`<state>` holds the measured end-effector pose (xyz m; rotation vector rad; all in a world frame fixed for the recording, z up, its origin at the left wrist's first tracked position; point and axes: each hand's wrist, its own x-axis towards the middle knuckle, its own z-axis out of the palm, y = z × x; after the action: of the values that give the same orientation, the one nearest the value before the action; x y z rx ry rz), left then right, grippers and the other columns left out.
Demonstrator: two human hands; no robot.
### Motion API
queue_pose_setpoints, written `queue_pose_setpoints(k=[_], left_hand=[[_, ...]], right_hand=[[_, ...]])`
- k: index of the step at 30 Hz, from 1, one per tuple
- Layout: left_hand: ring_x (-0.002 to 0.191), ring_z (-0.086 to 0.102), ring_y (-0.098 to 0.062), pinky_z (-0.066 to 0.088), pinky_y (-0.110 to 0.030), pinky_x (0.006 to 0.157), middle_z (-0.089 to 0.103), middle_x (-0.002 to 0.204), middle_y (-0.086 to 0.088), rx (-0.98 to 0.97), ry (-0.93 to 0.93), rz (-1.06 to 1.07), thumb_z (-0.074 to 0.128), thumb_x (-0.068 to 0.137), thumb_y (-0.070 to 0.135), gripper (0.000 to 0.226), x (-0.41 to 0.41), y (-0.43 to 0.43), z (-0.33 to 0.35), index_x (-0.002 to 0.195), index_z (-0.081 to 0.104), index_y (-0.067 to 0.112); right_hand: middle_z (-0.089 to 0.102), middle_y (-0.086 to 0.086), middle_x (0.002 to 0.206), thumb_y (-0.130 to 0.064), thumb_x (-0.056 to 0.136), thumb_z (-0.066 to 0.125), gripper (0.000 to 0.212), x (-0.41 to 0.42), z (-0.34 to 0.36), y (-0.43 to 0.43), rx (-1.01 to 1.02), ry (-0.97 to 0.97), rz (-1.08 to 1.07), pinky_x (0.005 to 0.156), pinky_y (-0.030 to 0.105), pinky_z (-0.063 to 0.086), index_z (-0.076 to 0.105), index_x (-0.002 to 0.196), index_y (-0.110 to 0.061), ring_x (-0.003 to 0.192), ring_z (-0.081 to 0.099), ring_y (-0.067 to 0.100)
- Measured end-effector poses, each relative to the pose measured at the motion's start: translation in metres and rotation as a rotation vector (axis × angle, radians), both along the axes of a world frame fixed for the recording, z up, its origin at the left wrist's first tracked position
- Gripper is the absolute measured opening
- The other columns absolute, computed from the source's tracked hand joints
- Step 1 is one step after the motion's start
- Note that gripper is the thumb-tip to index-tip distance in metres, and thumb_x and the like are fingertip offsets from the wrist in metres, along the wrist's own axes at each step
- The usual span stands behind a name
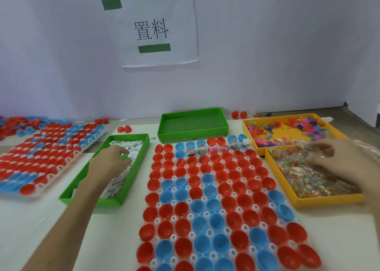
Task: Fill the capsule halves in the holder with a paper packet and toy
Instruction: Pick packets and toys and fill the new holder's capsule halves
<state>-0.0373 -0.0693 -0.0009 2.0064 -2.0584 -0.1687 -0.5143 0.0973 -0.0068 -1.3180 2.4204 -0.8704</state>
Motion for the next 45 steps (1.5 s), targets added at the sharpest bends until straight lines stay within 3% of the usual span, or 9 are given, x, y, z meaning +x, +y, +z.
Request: queue_pose_setpoints(k=[3,6,12,19,28,30,34,38,45], left_hand=[[0.06,0.062,-0.013,0.057,-0.033,0.072,0.075,0.102,-0.009,-0.02,0.076,0.033,0.067,0.094,0.025,0.023,0.016,0.016,-0.021,0.116,0.072,0.017],[0.05,0.062,-0.015,0.058,-0.033,0.064,0.073,0.079,-0.007,-0.11,0.186,0.062,0.072,0.091,0.017,0.009,0.017,0.024,-0.027,0.098,0.076,0.015],[0.064,0.062,-0.011,0.045,-0.023,0.061,0.07,0.076,-0.003,-0.155,0.316,0.065,0.076,0.082,0.001,0.009,0.02,0.025,-0.027,0.088,0.077,0.008],[0.07,0.064,-0.012,0.053,-0.033,0.073,0.07,0.079,-0.001,-0.315,0.486,0.052,0.071,0.085,-0.001,0.018,0.023,0.031,-0.032,0.084,0.075,0.017],[0.073,0.064,-0.014,0.05,-0.015,0.058,0.071,0.099,-0.005,-0.557,0.66,0.062,0.064,0.093,0.003,0.018,0.025,0.034,-0.029,0.108,0.072,0.01],[0.076,0.066,-0.016,0.052,-0.014,0.057,0.072,0.101,-0.007,-0.574,0.775,0.107,0.065,0.093,0.004,0.021,0.024,0.038,-0.025,0.113,0.07,0.009],[0.09,0.07,-0.018,0.054,-0.018,0.072,0.072,0.102,-0.009,-0.456,1.295,0.151,0.068,0.09,0.0,0.029,0.013,0.052,0.005,0.115,0.068,0.015],[0.104,0.068,-0.02,0.052,-0.025,0.087,0.069,0.106,-0.007,-0.236,1.589,-0.02,0.07,0.081,-0.003,0.034,-0.016,0.098,0.041,0.103,0.071,0.023],[0.078,0.074,-0.015,0.058,-0.018,0.067,0.077,0.089,-0.01,-0.231,1.906,-0.089,0.074,0.064,0.019,0.023,-0.086,0.197,0.04,0.086,0.081,0.017]], right_hand=[[0.065,0.009,0.102,-0.019,0.082,0.081,0.034,0.006,-0.007,-0.008,0.013,0.011,-0.007,0.074,0.037,0.05,0.069,0.113,-0.016,0.084,0.06,0.024],[0.061,-0.001,0.083,-0.019,0.082,0.081,0.02,0.014,-0.011,-0.012,-0.014,0.022,-0.022,0.077,0.046,0.056,0.069,0.098,-0.016,0.078,0.062,0.026],[0.065,-0.002,0.077,-0.021,0.083,0.081,0.014,0.02,-0.005,-0.008,-0.165,0.018,-0.058,0.072,0.042,0.055,0.07,0.089,-0.016,0.073,0.063,0.025],[0.063,-0.003,0.079,-0.007,0.08,0.077,0.015,0.025,-0.002,-0.005,-0.349,-0.006,-0.103,0.073,0.036,0.043,0.066,0.075,-0.016,0.083,0.06,0.025],[0.068,0.01,0.091,-0.018,0.086,0.077,0.013,0.025,0.0,-0.001,-0.453,-0.148,-0.159,0.076,0.047,0.055,0.066,0.078,-0.018,0.085,0.062,0.029],[0.068,0.008,0.092,-0.014,0.086,0.074,0.011,0.027,0.0,0.0,-0.494,-0.189,-0.178,0.078,0.057,0.057,0.066,0.078,-0.015,0.088,0.065,0.031],[0.07,0.001,0.09,-0.008,0.086,0.071,0.014,0.03,0.004,0.001,-0.594,-0.19,-0.168,0.076,0.061,0.057,0.065,0.073,-0.011,0.088,0.066,0.028],[0.071,-0.001,0.08,-0.006,0.082,0.076,0.016,0.033,0.011,0.0,-0.646,-0.189,-0.07,0.073,0.045,0.058,0.068,0.076,-0.017,0.084,0.067,0.022],[0.078,0.0,0.094,-0.016,0.078,0.075,0.017,0.103,0.025,-0.004,-0.607,-0.568,0.459,0.073,0.014,0.055,0.074,0.094,-0.017,0.092,0.074,0.012]])
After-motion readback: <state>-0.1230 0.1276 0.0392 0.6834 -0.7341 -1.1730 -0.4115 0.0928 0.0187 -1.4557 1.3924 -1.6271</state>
